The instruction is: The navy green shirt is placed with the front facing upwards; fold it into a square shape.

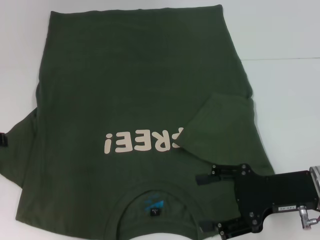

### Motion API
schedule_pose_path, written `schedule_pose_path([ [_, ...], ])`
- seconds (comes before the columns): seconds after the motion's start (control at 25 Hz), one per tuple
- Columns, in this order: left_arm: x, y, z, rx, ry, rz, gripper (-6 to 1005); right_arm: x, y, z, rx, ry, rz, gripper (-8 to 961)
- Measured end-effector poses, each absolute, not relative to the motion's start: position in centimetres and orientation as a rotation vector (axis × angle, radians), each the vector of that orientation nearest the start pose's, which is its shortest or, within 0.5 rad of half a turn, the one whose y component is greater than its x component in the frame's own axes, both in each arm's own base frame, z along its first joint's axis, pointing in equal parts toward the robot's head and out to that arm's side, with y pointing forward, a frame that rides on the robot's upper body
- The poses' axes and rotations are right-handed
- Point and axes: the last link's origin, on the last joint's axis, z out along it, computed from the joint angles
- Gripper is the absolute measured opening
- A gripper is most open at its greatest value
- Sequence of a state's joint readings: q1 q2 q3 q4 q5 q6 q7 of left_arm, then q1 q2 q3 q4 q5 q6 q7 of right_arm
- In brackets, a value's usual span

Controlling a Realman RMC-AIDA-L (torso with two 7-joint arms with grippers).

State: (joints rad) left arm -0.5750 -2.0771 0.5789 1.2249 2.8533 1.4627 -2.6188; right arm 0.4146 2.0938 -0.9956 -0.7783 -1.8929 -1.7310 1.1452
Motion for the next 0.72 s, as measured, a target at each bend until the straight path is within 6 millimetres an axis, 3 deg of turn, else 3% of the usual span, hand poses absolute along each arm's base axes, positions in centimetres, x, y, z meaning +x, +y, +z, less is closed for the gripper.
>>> schedule_pose_path([
  [0.28, -32.7, 35.9, 10.0, -1.818, -1.673, 0.103, 874, 24.2, 28.1, -2.2, -3.019, 0.110, 0.723, 903],
  [0.72, -33.3, 36.4, 8.8, -1.816, -1.667, 0.109, 867, 24.0, 28.2, -2.3, -3.022, 0.109, 0.724, 902],
])
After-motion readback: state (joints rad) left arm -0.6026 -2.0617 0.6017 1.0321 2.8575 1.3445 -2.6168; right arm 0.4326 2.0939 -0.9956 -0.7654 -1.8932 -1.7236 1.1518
